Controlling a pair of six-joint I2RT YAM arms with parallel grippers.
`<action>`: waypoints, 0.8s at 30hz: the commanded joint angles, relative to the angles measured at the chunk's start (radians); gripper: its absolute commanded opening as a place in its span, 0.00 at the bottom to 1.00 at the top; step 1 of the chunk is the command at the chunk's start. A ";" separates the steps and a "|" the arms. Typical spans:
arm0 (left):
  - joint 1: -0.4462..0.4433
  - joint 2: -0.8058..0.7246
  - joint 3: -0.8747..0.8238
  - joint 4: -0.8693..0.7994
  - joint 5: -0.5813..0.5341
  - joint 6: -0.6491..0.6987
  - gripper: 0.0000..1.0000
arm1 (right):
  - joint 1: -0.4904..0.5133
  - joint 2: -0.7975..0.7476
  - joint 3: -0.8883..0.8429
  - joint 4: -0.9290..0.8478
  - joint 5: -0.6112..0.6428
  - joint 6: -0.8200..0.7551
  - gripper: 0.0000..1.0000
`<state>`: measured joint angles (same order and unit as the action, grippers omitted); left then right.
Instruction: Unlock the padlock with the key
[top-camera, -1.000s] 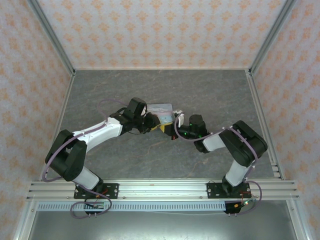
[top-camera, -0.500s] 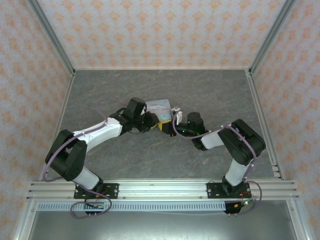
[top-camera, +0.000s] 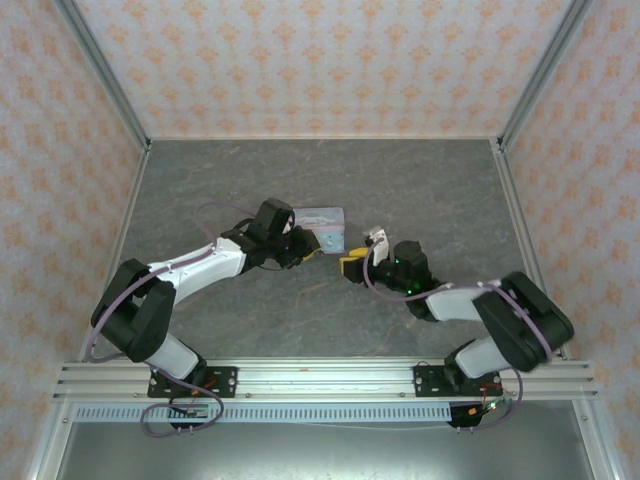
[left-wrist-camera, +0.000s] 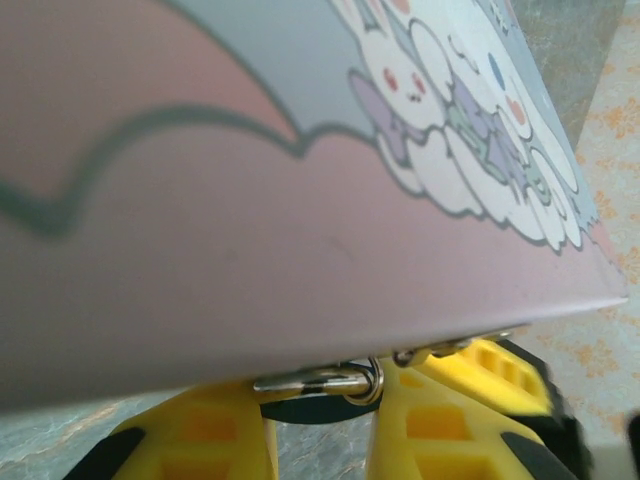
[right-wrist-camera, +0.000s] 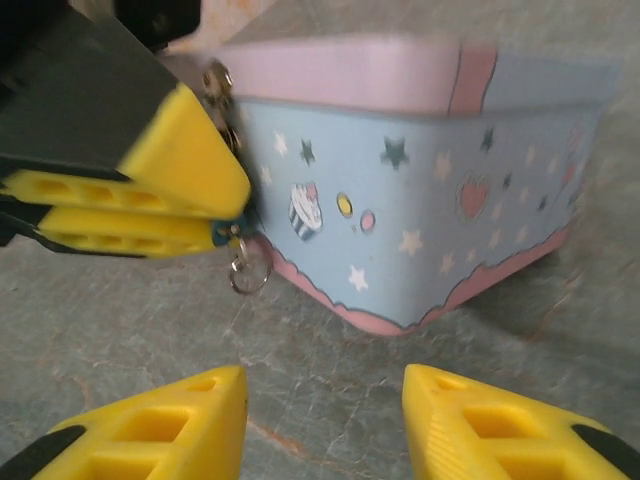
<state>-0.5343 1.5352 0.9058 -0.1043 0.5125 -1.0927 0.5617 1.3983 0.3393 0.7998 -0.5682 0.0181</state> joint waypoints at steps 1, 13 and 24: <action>0.007 0.000 -0.002 0.045 0.019 -0.028 0.00 | 0.052 -0.135 0.021 -0.194 0.148 -0.211 0.45; 0.014 -0.003 -0.003 0.046 0.038 -0.047 0.00 | 0.178 -0.288 0.017 -0.349 0.351 -0.492 0.47; 0.013 -0.027 -0.024 0.070 0.047 -0.038 0.00 | 0.178 -0.138 0.036 -0.166 0.238 -0.384 0.48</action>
<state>-0.5282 1.5349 0.8951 -0.0769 0.5358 -1.1355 0.7345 1.2358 0.3626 0.5514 -0.2962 -0.3908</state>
